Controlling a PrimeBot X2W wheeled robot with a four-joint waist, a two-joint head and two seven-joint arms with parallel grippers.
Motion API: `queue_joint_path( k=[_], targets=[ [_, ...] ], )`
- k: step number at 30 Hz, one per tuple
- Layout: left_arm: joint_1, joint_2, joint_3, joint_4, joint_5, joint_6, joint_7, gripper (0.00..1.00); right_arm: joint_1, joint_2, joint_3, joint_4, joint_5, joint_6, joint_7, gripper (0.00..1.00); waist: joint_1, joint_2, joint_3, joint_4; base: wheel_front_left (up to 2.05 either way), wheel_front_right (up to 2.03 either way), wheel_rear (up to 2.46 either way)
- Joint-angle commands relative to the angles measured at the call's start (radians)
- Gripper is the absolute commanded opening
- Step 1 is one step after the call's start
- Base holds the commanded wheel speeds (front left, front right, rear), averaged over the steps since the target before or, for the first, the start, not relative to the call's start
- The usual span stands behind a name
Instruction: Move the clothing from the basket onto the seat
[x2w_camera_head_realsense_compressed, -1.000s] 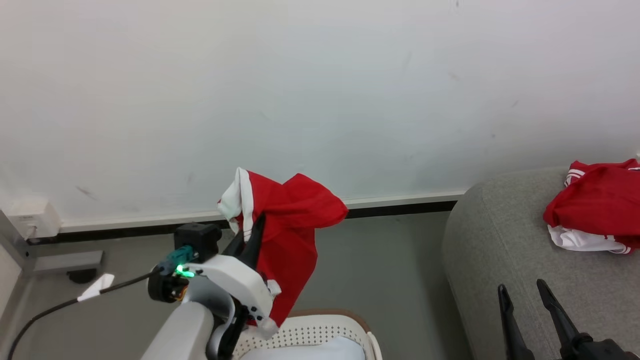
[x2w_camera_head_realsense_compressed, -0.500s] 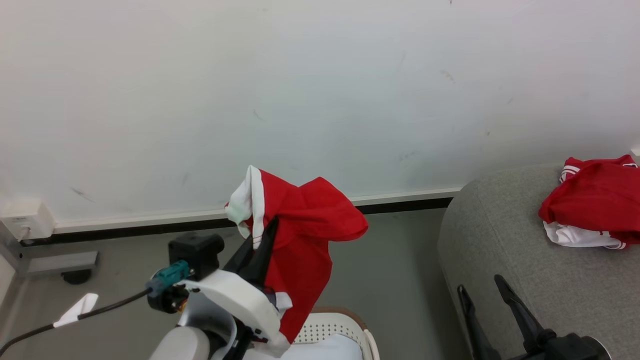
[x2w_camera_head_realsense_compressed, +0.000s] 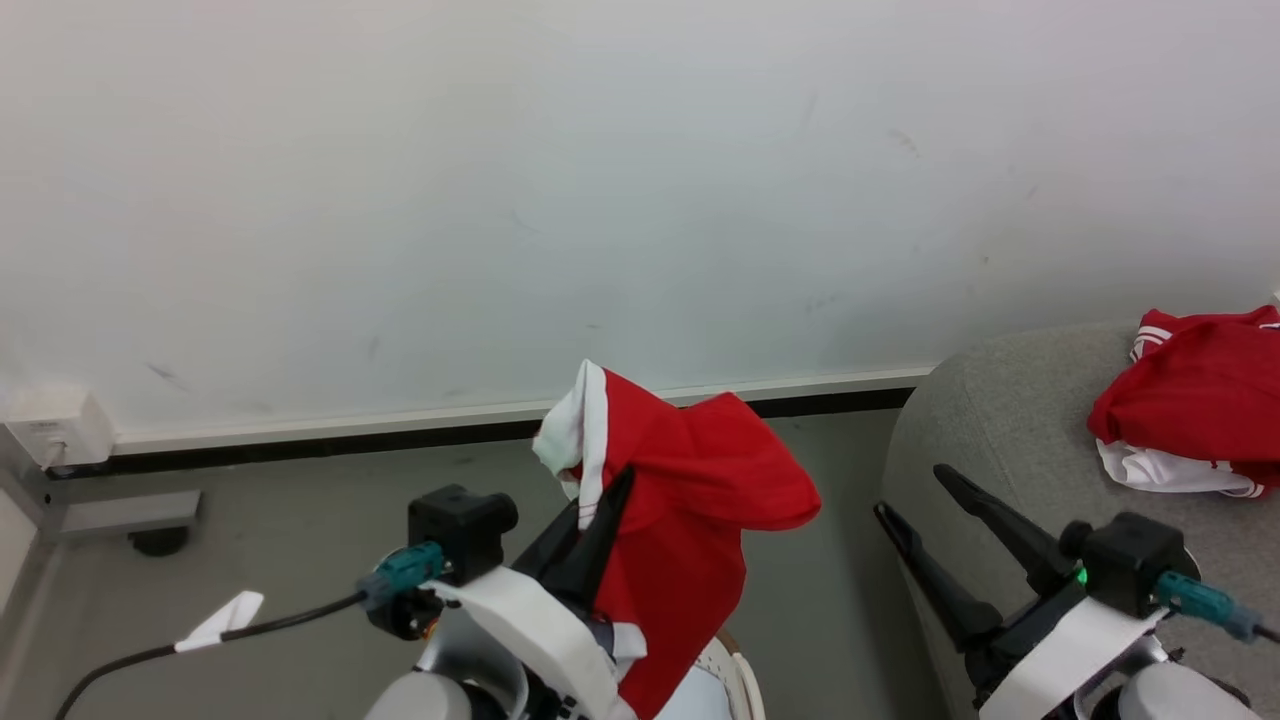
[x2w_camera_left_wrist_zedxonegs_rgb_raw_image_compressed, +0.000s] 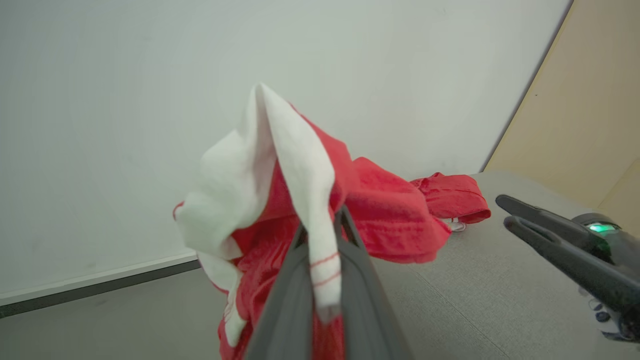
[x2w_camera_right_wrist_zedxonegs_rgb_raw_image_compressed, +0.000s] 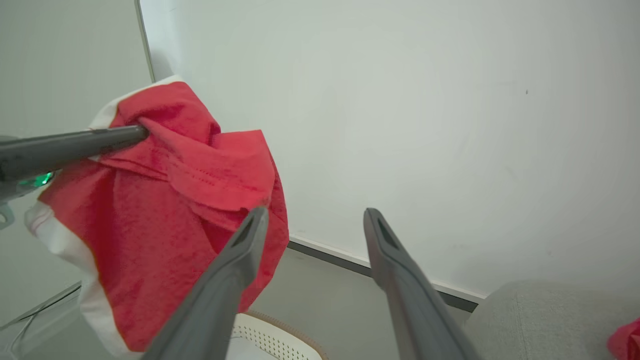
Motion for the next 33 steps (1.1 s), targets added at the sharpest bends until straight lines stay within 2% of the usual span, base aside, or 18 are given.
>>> queue_joint_path(
  k=[1, 8, 15, 22, 29, 30, 31, 32, 33],
  targets=[
    [-0.004, -0.002, -0.005, 0.004, -0.003, -0.005, -0.004, 0.0, -0.032, -0.016, 0.025, -0.001, 0.027, -0.002, 0.01, 1.0, 0.0, -0.0001, -0.002, 0.004, 0.0, 0.0, 0.0],
    [-0.021, -0.021, -0.047, 0.027, -0.001, -0.015, -0.007, 0.0, -0.204, -0.058, 0.226, 0.022, 0.218, -0.002, 0.074, 1.0, 0.0, -0.0001, -0.009, 0.025, 0.0, 0.0, 0.0],
    [-0.034, -0.033, -0.086, 0.038, -0.007, -0.028, -0.003, 0.0, -0.312, -0.028, 0.366, 0.117, 0.419, -0.002, 0.131, 1.0, 0.0, -0.0001, -0.012, 0.048, 0.0, 0.0, 0.0],
    [-0.049, -0.045, -0.131, 0.028, -0.053, -0.053, 0.009, 0.0, -0.352, 0.023, 0.402, 0.168, 0.679, -0.002, 0.191, 1.0, 0.0, -0.0001, -0.014, 0.079, 0.0, 0.0, 0.0],
    [-0.061, -0.048, -0.155, 0.017, -0.092, -0.065, 0.025, 0.0, -0.355, 0.052, 0.406, 0.154, 0.799, -0.002, 0.169, 1.0, 0.0, -0.0001, -0.012, 0.103, 0.0, 0.0, 0.0],
    [-0.06, -0.046, -0.155, 0.017, -0.096, -0.066, 0.025, 0.0, -0.355, 0.053, 0.407, 0.147, 0.808, -0.002, 0.165, 0.69, 0.0, -0.0001, -0.011, 0.105, 0.0, 0.0, 0.0],
    [-0.06, -0.045, -0.155, 0.016, -0.1, -0.067, 0.027, 0.0, -0.356, 0.052, 0.409, 0.142, 0.814, -0.002, 0.165, 0.44, 0.0, -0.0001, -0.011, 0.105, 0.0, 0.0, 0.0],
    [-0.06, -0.043, -0.156, 0.014, -0.105, -0.067, 0.027, 0.0, -0.357, 0.049, 0.411, 0.138, 0.819, -0.002, 0.162, 0.37, 0.0, -0.0001, -0.01, 0.106, 0.0, 0.0, 0.0],
    [-0.059, -0.041, -0.156, 0.013, -0.108, -0.067, 0.029, 0.0, -0.36, 0.046, 0.413, 0.133, 0.822, -0.002, 0.158, 0.19, 0.0, -0.0001, -0.009, 0.106, 0.0, 0.0, 0.0]
  ],
)
